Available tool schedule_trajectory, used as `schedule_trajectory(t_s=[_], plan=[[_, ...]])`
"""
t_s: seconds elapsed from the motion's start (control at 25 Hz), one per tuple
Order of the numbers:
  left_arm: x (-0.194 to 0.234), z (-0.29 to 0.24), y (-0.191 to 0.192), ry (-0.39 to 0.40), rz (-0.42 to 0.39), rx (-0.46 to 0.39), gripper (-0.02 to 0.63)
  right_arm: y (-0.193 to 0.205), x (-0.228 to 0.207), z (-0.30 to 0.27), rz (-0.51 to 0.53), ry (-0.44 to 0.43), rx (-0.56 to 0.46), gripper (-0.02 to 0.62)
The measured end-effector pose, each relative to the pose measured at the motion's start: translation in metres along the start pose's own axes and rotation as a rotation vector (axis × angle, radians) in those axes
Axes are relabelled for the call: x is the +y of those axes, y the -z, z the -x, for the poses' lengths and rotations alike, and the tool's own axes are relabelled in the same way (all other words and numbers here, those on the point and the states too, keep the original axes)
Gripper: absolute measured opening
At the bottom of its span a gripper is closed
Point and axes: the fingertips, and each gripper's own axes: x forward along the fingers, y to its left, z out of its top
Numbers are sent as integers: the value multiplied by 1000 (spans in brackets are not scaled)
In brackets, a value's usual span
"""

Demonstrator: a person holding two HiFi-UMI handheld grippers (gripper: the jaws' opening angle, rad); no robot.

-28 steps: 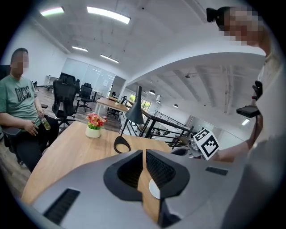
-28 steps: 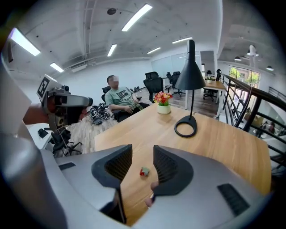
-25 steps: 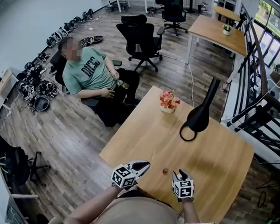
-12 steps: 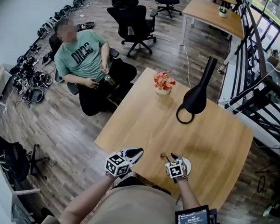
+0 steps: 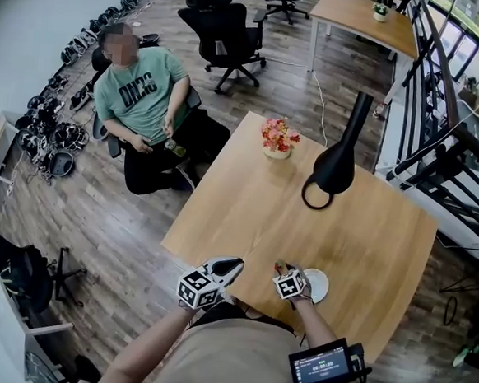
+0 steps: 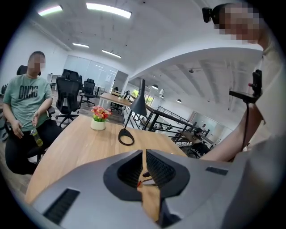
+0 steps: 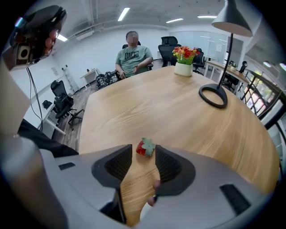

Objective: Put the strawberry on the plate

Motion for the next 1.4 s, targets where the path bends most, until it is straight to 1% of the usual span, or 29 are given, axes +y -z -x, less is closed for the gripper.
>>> schedule_trajectory(t_s=[0.28, 0.44, 0.56, 0.68, 0.72, 0.84, 0.92, 1.04, 1.16, 1.24, 1.4], plan=[[12, 13, 10, -44, 17, 17, 8, 2, -5, -32, -33, 12, 22, 150], [18, 21, 12, -66, 38, 8, 8, 6, -6, -44, -26, 30, 44, 150], [21, 21, 15, -70, 51, 3, 8, 9, -11, -49, -40, 37, 54, 150], [29, 29, 15, -65, 64, -1, 8, 6, -6, -56, -81, 40, 67, 150], [31, 31, 15, -65, 65, 0, 8, 7, -4, -58, -93, 41, 82, 149], [31, 28, 15, -59, 69, -8, 8, 28, -4, -58, -126, 56, 176, 149], [31, 24, 11, -47, 64, -16, 8, 31, -8, -54, -136, 64, 191, 149], [30, 19, 4, -26, 52, -29, 8, 30, -7, -46, -168, 41, 172, 149], [27, 12, 2, -5, 43, -29, 8, 26, -2, -33, -209, 3, 124, 149], [24, 11, 3, 6, 42, -21, 8, 18, 0, -20, -230, -8, 72, 149], [21, 6, 4, 38, 32, -17, 8, -10, -5, 17, -272, 6, -79, 149]])
